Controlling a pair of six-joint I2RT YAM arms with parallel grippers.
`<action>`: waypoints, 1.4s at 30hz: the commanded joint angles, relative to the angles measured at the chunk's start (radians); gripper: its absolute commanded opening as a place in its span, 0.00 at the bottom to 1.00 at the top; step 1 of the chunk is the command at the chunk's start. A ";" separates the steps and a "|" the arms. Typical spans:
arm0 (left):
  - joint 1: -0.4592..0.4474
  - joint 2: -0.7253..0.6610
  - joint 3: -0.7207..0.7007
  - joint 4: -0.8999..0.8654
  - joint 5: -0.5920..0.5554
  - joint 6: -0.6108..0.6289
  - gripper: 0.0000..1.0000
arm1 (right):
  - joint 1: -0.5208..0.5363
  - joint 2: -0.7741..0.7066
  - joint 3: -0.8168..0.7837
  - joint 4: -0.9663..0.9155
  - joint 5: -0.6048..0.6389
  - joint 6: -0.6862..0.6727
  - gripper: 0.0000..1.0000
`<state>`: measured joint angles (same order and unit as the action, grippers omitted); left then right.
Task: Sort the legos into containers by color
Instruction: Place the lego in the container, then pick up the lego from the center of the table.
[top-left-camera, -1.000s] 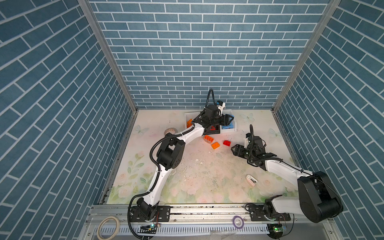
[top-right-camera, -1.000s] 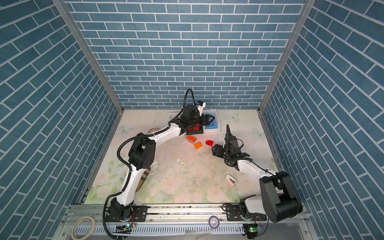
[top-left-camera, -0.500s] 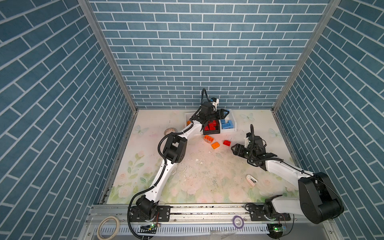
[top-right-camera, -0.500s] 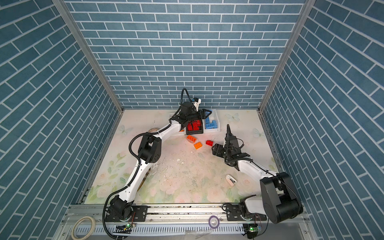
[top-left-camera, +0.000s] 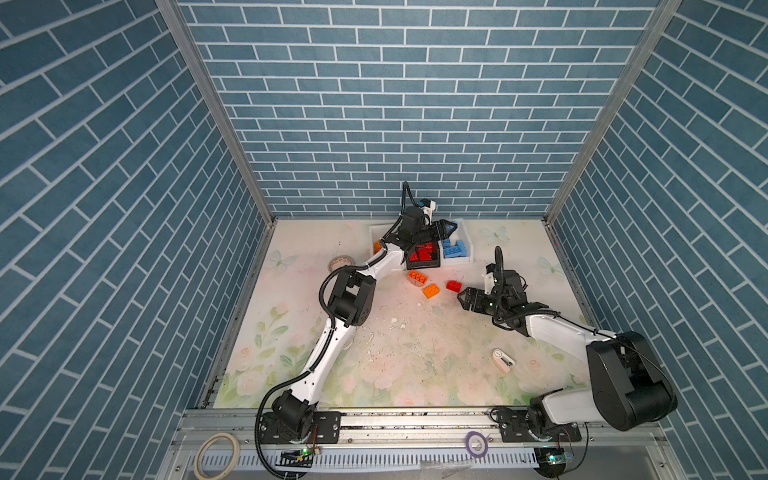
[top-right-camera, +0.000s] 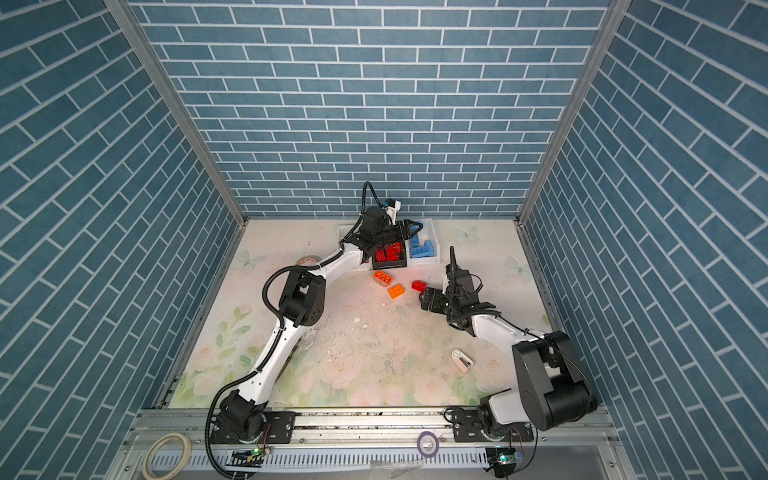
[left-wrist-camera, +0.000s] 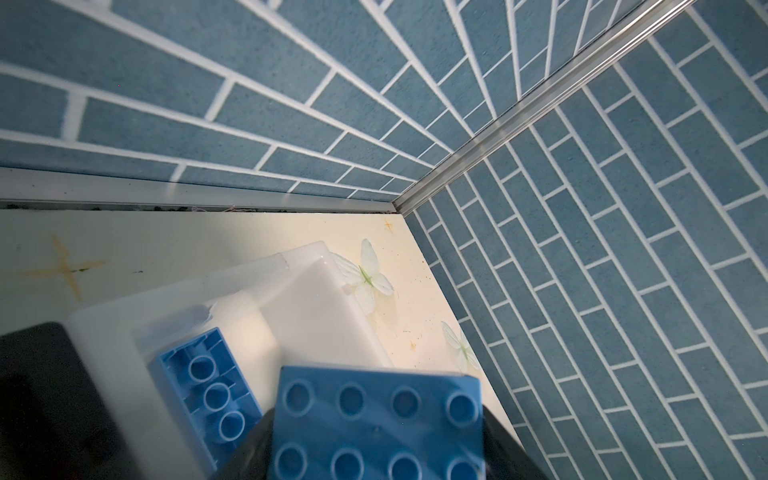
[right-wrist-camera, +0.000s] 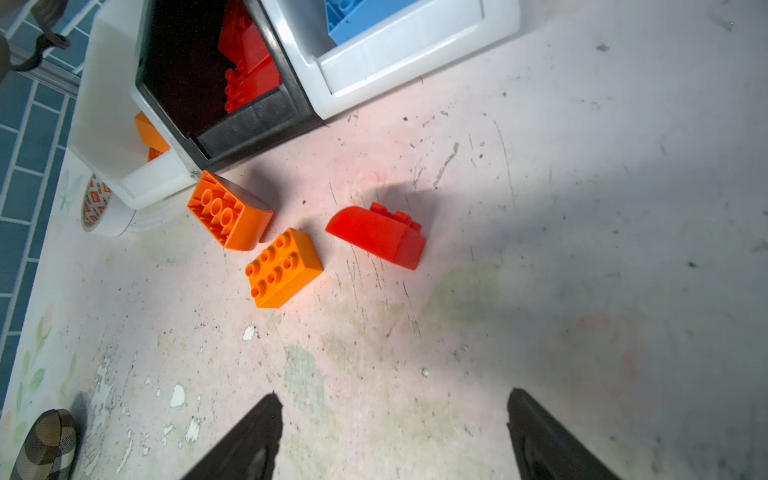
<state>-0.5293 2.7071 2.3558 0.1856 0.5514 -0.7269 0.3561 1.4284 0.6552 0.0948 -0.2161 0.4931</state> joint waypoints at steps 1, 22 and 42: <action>0.005 0.000 0.025 0.018 0.010 -0.007 0.70 | -0.003 0.049 0.061 0.036 -0.009 -0.095 0.86; 0.008 -0.238 -0.128 -0.023 0.005 0.102 0.79 | 0.009 0.282 0.251 -0.033 0.002 -0.227 0.79; 0.009 -0.878 -1.087 0.145 -0.170 0.261 0.79 | 0.054 0.415 0.396 -0.174 0.077 -0.437 0.66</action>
<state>-0.5278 1.9045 1.3266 0.2859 0.4301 -0.5045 0.3969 1.8202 1.0214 -0.0425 -0.1661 0.1184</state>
